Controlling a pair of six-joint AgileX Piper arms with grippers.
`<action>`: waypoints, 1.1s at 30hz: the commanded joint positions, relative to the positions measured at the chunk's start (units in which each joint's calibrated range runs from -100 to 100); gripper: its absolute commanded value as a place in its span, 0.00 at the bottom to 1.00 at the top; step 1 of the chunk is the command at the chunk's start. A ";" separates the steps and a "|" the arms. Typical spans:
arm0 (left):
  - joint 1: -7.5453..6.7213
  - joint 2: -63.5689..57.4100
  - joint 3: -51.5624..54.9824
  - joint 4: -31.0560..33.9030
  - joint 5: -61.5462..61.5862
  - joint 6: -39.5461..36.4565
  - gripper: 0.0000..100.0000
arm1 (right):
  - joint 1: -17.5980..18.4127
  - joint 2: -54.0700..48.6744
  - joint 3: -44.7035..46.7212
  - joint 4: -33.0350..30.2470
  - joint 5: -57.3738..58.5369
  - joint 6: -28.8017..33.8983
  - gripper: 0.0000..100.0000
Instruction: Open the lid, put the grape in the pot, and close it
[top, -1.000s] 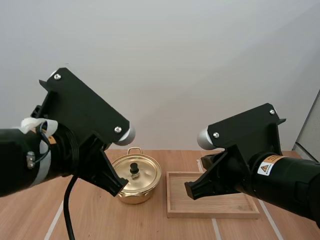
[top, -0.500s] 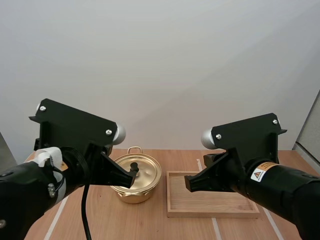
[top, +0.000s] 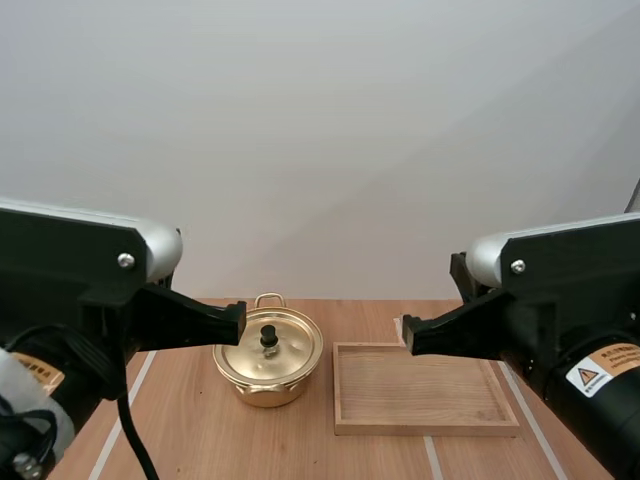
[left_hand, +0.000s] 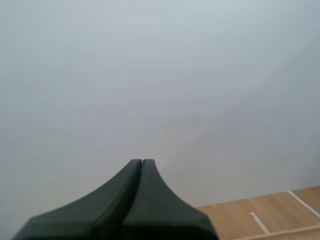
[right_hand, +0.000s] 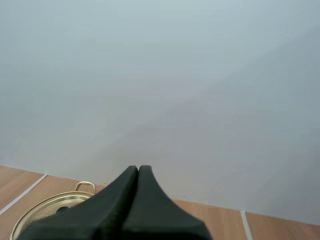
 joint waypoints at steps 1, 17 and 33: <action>0.51 -2.07 2.27 -0.79 -5.96 -0.97 0.00 | -0.73 -1.36 0.08 -0.07 -3.05 0.31 0.00; 0.51 -9.04 3.74 -0.01 -6.60 -0.87 0.00 | -1.12 -12.67 0.11 0.28 -3.66 0.31 0.00; 0.52 -10.82 9.15 1.31 -5.31 0.58 0.00 | -5.35 -12.67 5.43 6.00 -8.81 -0.97 0.00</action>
